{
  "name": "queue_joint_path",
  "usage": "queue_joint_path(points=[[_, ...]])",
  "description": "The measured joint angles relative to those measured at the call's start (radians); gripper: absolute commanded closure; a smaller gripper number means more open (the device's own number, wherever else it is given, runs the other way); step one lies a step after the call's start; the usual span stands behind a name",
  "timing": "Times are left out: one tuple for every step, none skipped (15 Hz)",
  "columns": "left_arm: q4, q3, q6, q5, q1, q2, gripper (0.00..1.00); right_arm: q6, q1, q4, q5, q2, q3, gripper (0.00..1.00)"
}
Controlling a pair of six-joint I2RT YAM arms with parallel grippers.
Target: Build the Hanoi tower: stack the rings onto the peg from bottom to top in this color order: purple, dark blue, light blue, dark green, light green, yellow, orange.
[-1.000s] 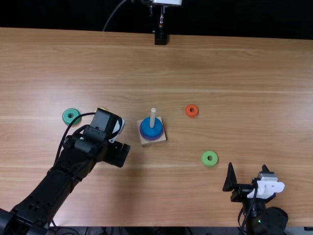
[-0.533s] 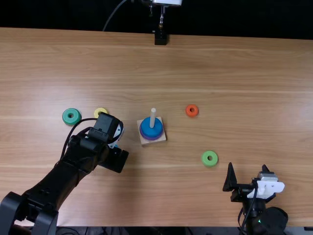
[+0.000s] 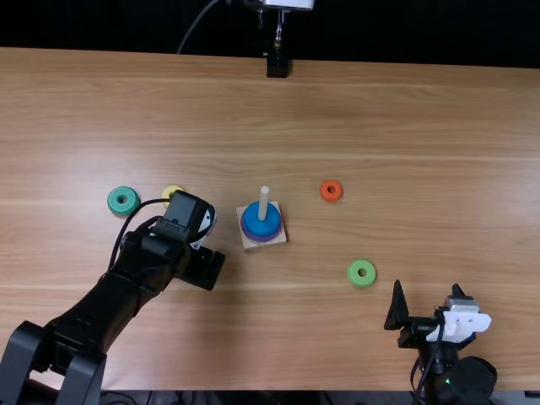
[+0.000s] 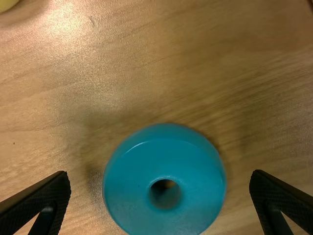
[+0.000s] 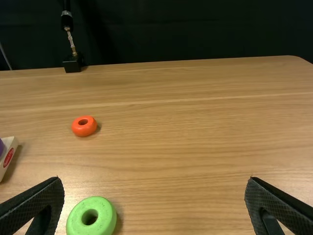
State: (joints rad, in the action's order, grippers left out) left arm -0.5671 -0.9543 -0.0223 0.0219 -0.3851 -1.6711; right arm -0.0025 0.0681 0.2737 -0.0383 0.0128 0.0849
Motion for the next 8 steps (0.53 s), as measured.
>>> queue_joint_path(points=[[-0.003, 0.000, 0.000, 0.000, 0.000, 0.000, 0.00, 0.000, 0.000, 0.000, 0.000, 0.000, 0.000, 0.00], [-0.007, 0.000, 0.000, 0.000, 0.002, 0.000, 0.00, 0.000, 0.000, 0.000, 0.000, 0.000, 0.000, 0.00], [-0.008, 0.000, 0.000, -0.002, 0.008, -0.001, 0.00, 0.000, 0.000, 0.000, 0.000, 0.000, 0.000, 0.00], [-0.007, 0.000, 0.000, -0.003, 0.014, -0.004, 0.00, 0.000, 0.000, 0.000, 0.000, 0.000, 0.000, 0.00], [-0.007, 0.000, 0.000, -0.005, 0.017, -0.007, 0.00, 0.001, 0.000, 0.000, 0.001, 0.000, 0.000, 0.00], [-0.007, 0.000, 0.000, -0.013, 0.021, -0.011, 0.00, 0.000, 0.000, 0.000, 0.001, 0.000, 0.000, 0.00], [-0.008, 0.000, 0.000, -0.028, 0.021, -0.012, 0.00, 0.000, 0.000, 0.000, 0.000, 0.000, 0.000, 0.00], [-0.007, 0.000, -0.001, -0.039, 0.024, -0.012, 0.00, 0.000, 0.000, 0.000, 0.000, 0.000, 0.000, 0.00]])
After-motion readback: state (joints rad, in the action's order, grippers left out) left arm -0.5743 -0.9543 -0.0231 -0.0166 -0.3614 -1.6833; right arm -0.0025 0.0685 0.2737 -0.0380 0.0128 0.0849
